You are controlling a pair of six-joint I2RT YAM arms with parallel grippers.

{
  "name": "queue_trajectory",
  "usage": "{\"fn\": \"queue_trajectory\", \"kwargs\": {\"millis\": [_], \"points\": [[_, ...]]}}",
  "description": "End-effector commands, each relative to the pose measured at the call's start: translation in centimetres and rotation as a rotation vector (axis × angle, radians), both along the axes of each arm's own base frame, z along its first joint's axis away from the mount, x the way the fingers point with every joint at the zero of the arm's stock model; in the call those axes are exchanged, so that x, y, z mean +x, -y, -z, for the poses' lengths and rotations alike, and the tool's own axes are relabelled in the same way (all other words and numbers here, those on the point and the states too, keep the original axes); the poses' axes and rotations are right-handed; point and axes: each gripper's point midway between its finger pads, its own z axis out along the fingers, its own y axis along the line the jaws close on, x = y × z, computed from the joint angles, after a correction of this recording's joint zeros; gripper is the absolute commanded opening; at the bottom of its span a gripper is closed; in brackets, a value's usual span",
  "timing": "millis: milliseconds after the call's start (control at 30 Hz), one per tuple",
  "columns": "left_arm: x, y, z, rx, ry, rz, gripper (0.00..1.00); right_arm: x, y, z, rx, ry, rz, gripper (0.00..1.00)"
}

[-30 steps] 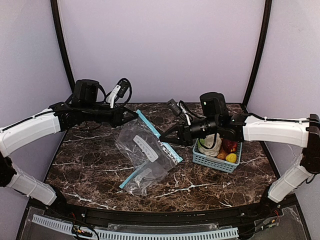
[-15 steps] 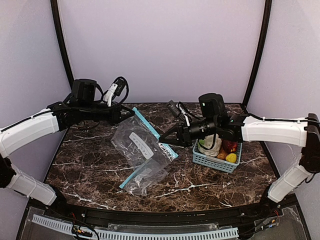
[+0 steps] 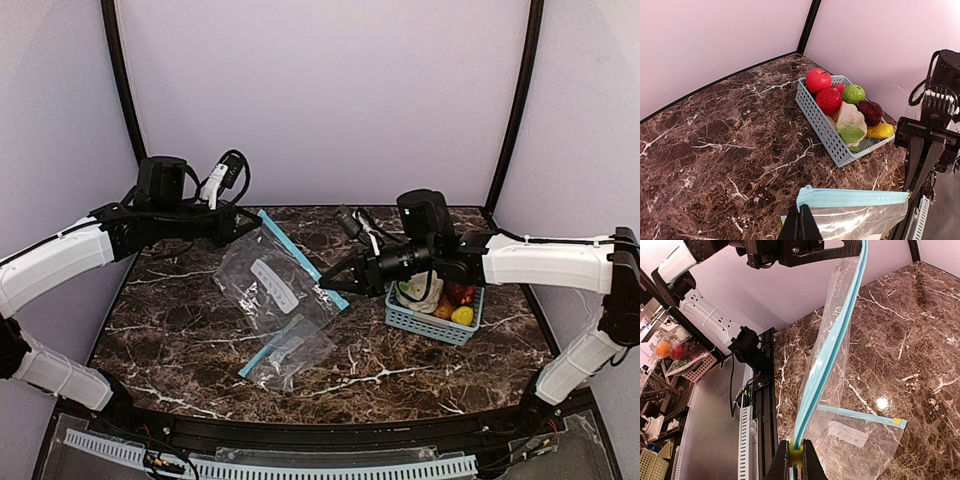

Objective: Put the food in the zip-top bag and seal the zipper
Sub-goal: Unzip the zipper from the zipper food storage bag.

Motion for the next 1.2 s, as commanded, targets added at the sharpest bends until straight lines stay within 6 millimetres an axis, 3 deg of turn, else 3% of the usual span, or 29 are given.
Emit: {"fn": "queue_trajectory", "kwargs": {"millis": [0, 1167], "points": [[1.1, -2.1, -0.8, 0.006, 0.036, -0.097, 0.01, -1.0, 0.2, 1.5, -0.033, -0.039, -0.028, 0.0], [1.9, -4.0, -1.3, 0.028, 0.069, -0.162, 0.01, -1.5, 1.1, 3.1, -0.073, -0.079, -0.007, 0.0]]}}
